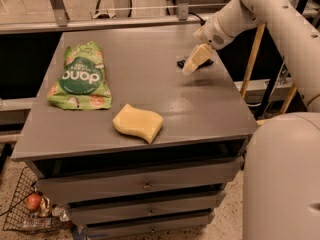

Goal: Move rxbar blueberry near green rice chip bag

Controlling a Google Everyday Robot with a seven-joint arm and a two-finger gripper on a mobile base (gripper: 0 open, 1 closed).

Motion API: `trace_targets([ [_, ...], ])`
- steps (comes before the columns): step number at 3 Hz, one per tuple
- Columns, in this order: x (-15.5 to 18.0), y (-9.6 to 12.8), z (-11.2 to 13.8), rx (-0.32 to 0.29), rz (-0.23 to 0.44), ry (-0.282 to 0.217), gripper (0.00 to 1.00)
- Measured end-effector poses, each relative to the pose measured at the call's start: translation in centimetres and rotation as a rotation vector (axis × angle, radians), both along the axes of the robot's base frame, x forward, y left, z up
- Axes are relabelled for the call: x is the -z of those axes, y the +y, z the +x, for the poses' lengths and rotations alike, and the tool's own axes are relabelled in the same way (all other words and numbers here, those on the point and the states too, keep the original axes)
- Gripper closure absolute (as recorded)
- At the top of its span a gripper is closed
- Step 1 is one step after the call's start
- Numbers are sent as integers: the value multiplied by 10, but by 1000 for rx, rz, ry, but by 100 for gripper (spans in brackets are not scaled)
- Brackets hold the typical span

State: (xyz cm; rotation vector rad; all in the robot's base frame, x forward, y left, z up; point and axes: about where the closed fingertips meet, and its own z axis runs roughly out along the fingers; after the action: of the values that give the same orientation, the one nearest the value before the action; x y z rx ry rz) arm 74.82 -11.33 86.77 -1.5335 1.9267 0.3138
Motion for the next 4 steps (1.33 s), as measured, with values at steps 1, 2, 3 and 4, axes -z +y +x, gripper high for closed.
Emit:
trace_targets([
  [1,15,5,7,2,0,45,0],
  [2,27,3,9,9,-6,85,0],
  [3,35,0,9,18,-12,114,18],
  [4,39,-5,11,30,-8,125,41],
])
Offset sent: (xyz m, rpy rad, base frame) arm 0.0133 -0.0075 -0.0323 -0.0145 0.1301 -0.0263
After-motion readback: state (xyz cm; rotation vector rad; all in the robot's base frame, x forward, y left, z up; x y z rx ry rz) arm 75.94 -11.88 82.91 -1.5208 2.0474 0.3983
